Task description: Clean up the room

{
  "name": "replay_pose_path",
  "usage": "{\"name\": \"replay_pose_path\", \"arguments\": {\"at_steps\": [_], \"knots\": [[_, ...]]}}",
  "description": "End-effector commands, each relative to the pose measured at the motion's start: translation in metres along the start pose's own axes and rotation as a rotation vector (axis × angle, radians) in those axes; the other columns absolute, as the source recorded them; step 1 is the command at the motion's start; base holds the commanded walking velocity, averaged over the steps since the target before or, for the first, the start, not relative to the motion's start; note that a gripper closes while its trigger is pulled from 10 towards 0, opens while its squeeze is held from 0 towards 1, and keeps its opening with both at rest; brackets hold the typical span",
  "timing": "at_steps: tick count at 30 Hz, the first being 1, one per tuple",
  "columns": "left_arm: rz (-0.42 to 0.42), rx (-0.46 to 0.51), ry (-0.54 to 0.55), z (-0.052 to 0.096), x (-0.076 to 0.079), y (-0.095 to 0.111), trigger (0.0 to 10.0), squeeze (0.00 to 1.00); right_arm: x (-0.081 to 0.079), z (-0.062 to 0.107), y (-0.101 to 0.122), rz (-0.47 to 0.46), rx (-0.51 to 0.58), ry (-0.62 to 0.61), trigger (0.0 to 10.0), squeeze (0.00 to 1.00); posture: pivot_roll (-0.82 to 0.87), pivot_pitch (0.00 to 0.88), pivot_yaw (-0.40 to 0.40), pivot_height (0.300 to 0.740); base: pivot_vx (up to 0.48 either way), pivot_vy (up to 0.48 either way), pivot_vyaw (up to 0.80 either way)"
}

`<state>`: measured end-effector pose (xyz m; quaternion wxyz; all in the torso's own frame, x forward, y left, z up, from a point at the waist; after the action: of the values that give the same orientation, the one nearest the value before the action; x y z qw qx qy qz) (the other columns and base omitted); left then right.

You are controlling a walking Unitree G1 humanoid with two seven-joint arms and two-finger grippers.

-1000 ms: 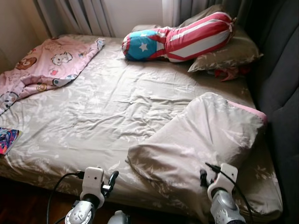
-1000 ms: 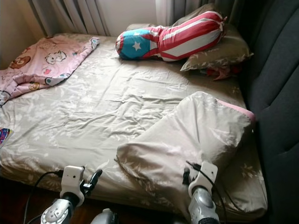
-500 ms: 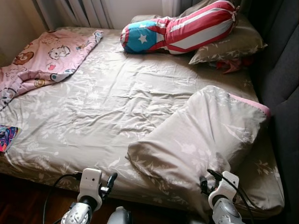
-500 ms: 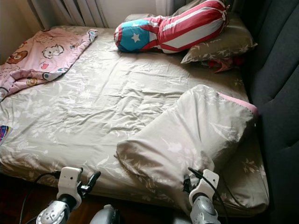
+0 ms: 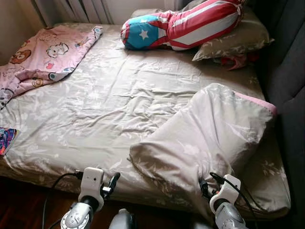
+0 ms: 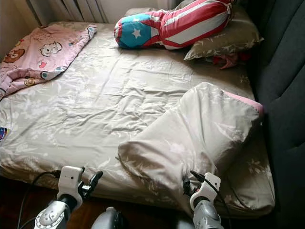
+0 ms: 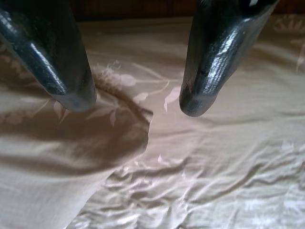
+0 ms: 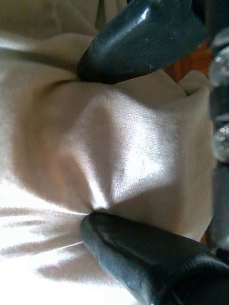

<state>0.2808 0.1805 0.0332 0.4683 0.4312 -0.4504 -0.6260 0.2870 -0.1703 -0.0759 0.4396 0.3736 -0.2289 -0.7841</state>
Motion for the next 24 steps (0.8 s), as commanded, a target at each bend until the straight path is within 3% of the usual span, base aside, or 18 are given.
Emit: {"name": "replay_pose_path", "arguments": {"at_steps": [1, 7, 12, 13, 24], "knots": [[0.004, -0.013, -0.002, 0.004, -0.003, -0.001, 10.0, 0.0, -0.008, 0.003, -0.025, 0.005, -0.094, 0.021, 10.0, 0.0, 0.06, 0.222, 0.069, 0.67, 0.0, 0.0, 0.0], [0.001, -0.007, 0.008, 0.011, -0.007, 0.005, 10.0, 0.0, -0.014, 0.003, -0.031, 0.069, -0.119, 0.033, 10.0, 0.0, 0.07, 0.241, 0.066, 0.67, 0.0, 0.0, 0.0], [-0.003, 0.005, 0.041, 0.017, -0.016, 0.012, 10.0, 0.0, -0.021, 0.002, -0.027, 0.064, -0.095, 0.068, 10.0, 0.0, 0.08, 0.267, 0.045, 0.67, 0.0, 0.0, 0.0], [-0.004, 0.009, 0.043, 0.018, -0.016, 0.015, 10.0, 0.0, -0.023, 0.002, -0.025, 0.068, -0.086, 0.076, 0.0, 0.0, 0.08, 0.272, 0.042, 0.67, 0.0, 0.0, 0.0], [0.01, 0.0, 0.034, 0.024, -0.01, 0.016, 10.0, 0.0, -0.023, 0.003, -0.028, 0.083, -0.085, 0.078, 0.0, 0.0, 0.08, 0.274, 0.033, 0.67, 0.0, 0.0, 0.0]]}}
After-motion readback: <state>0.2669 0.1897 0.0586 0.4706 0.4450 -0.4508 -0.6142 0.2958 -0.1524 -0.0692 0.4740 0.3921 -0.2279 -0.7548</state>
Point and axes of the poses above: a point about 5 cm out from each wrist's last joint towards the gripper, its own z axis pointing back from the gripper into the wrist, its own y axis along the axis of the wrist's last joint, x = y × z, the point moved 5 cm from there along -z, pointing out of the wrist towards the gripper, and after that the axes turned 3 degrees about -z, right-handed, at the moved point
